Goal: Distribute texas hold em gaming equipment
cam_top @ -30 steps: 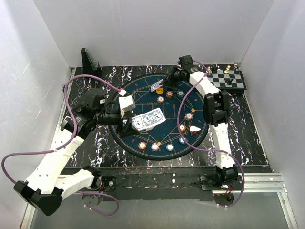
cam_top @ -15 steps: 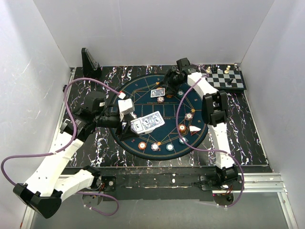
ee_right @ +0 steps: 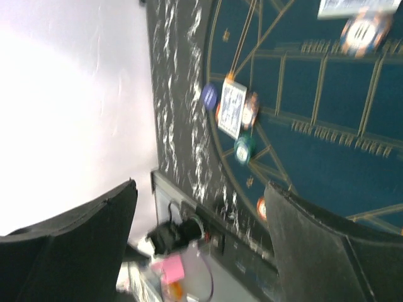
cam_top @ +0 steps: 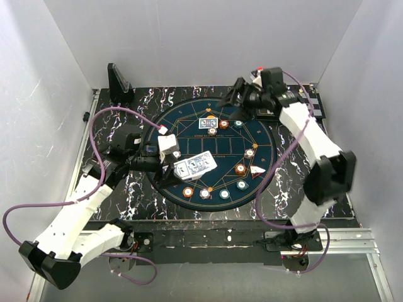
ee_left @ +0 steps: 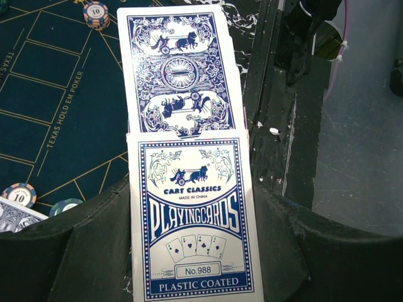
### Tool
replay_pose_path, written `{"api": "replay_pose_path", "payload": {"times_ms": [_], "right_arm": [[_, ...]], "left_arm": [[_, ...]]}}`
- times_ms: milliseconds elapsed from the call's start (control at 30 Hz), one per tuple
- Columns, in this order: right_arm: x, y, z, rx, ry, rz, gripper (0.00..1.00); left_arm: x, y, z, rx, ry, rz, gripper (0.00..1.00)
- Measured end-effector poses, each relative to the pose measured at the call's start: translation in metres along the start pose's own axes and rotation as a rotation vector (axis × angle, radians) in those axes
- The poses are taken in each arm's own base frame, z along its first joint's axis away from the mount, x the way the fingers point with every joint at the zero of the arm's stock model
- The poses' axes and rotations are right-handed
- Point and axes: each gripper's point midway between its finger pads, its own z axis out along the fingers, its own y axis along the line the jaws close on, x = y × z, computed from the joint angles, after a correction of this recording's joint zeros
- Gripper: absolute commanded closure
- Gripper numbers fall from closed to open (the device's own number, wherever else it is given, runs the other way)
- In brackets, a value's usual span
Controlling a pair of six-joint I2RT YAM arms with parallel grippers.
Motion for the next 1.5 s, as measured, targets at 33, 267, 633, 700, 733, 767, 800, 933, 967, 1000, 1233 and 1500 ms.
{"api": "replay_pose_path", "payload": {"times_ms": [33,267,633,700,733,767,800,933,967,1000,1233,1500], "right_arm": [[0.018,0.004,-0.015,-0.045,0.014,-0.015,0.11],[0.132,0.004,-0.057,-0.184,0.2,-0.031,0.1],[0.2,0.037,-0.059,-0.301,0.352,-0.147,0.09],[0.207,0.039,-0.054,-0.308,0.372,-0.156,0.08],[0.21,0.039,-0.052,-0.307,0.384,-0.157,0.08],[0.214,0.039,-0.049,-0.305,0.396,-0.156,0.08],[0.217,0.038,-0.046,-0.302,0.407,-0.155,0.08],[0.226,0.034,-0.039,-0.289,0.435,-0.145,0.2],[0.226,0.033,-0.039,-0.284,0.437,-0.14,0.25],[0.226,0.032,-0.038,-0.282,0.437,-0.139,0.28],[0.226,0.033,-0.039,-0.284,0.434,-0.135,0.41],[0.226,0.033,-0.045,-0.291,0.42,-0.136,0.46]], "left_arm": [[0.0,0.001,0.0,-0.001,-0.003,0.003,1.0],[0.004,0.004,0.004,-0.002,-0.006,0.007,1.0],[0.001,0.009,0.008,-0.005,-0.013,0.017,1.0],[0.0,0.009,0.008,-0.006,-0.016,0.021,1.0],[0.0,0.009,0.008,-0.007,-0.017,0.022,1.0],[0.0,0.01,0.008,-0.007,-0.018,0.023,1.0],[-0.001,0.01,0.008,-0.008,-0.02,0.025,1.0],[-0.003,0.011,0.009,-0.011,-0.028,0.033,1.0],[-0.004,0.011,0.009,-0.011,-0.03,0.034,1.0],[-0.004,0.011,0.009,-0.012,-0.031,0.036,1.0],[-0.004,0.012,0.009,-0.015,-0.029,0.03,1.0],[-0.004,0.012,0.009,-0.015,-0.029,0.023,1.0]]}}
